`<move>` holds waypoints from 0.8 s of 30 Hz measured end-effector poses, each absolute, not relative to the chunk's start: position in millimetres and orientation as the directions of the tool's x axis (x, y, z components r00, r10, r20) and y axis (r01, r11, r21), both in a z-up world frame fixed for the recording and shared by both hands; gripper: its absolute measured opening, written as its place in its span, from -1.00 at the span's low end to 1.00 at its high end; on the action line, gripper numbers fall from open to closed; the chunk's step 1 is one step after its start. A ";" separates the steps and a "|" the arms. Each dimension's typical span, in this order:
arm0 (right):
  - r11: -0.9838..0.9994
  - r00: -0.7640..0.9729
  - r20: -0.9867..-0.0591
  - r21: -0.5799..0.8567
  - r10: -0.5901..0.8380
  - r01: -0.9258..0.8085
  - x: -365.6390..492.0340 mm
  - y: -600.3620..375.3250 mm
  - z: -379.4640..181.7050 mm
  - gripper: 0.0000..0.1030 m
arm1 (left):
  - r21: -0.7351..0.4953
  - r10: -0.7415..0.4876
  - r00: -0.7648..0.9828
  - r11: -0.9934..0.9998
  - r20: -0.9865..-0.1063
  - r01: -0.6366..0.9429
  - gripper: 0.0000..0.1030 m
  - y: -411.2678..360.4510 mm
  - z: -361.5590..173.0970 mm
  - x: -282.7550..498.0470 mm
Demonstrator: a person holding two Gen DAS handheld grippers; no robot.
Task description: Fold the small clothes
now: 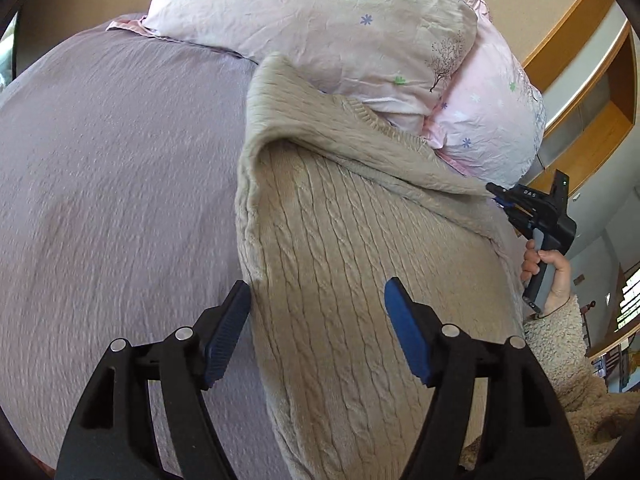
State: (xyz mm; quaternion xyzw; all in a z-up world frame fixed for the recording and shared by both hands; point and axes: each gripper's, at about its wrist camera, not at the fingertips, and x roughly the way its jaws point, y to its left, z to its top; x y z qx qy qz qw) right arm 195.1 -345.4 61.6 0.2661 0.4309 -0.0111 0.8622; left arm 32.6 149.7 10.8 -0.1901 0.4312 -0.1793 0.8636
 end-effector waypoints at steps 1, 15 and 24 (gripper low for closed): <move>0.860 0.626 -0.763 0.420 0.163 0.289 186.5 -354.0 63.5 -0.81 | -0.489 -0.481 0.563 0.859 -0.672 0.150 0.35 149.7 9.2 29.9; 0.706 0.442 -0.696 0.686 0.566 0.177 -7.2 -378.7 30.6 -0.37 | -0.716 -0.732 0.517 0.637 -0.445 0.285 -0.14 153.7 -8.9 -46.9; 0.667 0.405 -0.604 0.745 0.687 -0.021 -65.3 -349.5 49.5 -0.85 | -0.762 -0.756 0.503 0.594 -0.420 0.257 -0.74 147.0 -23.7 -80.2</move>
